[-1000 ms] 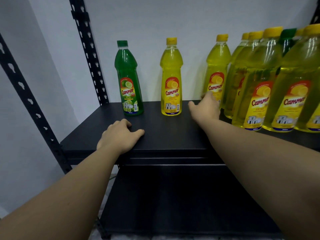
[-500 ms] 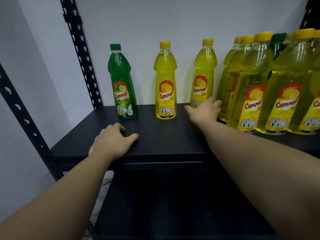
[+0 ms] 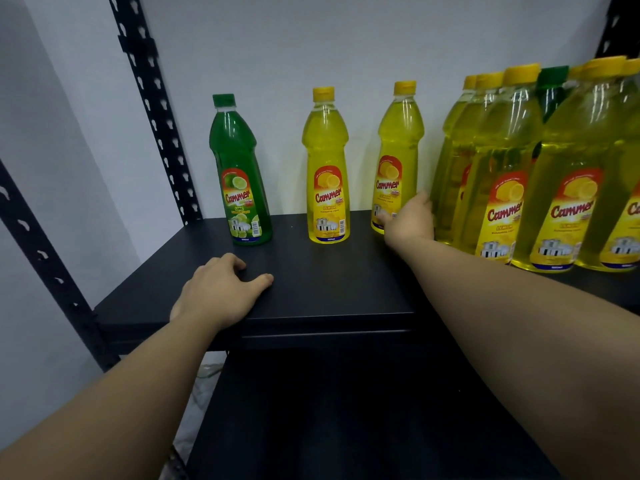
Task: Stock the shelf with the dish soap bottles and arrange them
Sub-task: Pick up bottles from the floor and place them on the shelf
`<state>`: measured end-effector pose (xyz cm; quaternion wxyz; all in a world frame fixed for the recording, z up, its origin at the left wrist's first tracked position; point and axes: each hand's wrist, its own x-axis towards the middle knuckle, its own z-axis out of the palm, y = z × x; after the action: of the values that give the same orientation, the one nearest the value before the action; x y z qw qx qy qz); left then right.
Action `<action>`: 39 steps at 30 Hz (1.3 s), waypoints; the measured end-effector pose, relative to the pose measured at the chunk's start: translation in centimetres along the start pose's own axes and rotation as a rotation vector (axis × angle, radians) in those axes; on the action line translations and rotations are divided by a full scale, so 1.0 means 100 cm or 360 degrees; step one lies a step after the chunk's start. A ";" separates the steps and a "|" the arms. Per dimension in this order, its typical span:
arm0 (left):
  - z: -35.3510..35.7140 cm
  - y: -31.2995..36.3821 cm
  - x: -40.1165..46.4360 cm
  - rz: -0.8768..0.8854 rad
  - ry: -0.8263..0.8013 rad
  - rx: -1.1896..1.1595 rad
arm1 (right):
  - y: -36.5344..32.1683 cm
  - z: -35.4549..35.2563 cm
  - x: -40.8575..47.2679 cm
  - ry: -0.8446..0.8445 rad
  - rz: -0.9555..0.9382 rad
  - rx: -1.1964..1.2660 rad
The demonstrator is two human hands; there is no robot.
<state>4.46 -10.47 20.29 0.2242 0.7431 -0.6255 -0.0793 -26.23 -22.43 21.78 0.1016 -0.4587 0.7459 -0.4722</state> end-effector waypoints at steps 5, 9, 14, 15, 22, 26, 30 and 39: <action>-0.002 0.001 -0.001 0.0016 -0.0012 0.0033 | 0.001 -0.015 -0.020 -0.0064 -0.0059 -0.0095; -0.004 0.002 -0.003 0.0018 -0.0030 0.0026 | 0.004 -0.030 -0.044 -0.0119 -0.0119 -0.0165; -0.006 0.003 -0.004 0.0028 -0.0050 0.0028 | 0.011 -0.042 -0.068 -0.0254 -0.0296 -0.0124; -0.007 0.003 -0.004 0.0031 -0.0053 0.0029 | 0.012 -0.044 -0.070 -0.0328 -0.0344 -0.0104; -0.006 0.004 -0.005 0.0036 -0.0061 0.0022 | 0.001 -0.044 -0.081 -0.0757 -0.0593 0.0080; -0.005 0.003 -0.003 0.0022 -0.0070 0.0023 | -0.006 -0.032 -0.084 -0.0841 -0.0622 0.0163; -0.004 0.002 -0.001 0.0023 -0.0068 0.0037 | -0.009 -0.023 -0.085 -0.0882 -0.0613 0.0164; -0.003 0.000 0.001 0.0024 -0.0077 0.0037 | -0.011 -0.017 -0.084 -0.0933 -0.0621 -0.0062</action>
<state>4.62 -10.54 20.58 0.2010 0.7387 -0.6373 -0.0884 -21.90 -14.99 21.17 0.2106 -0.7104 0.5922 -0.3166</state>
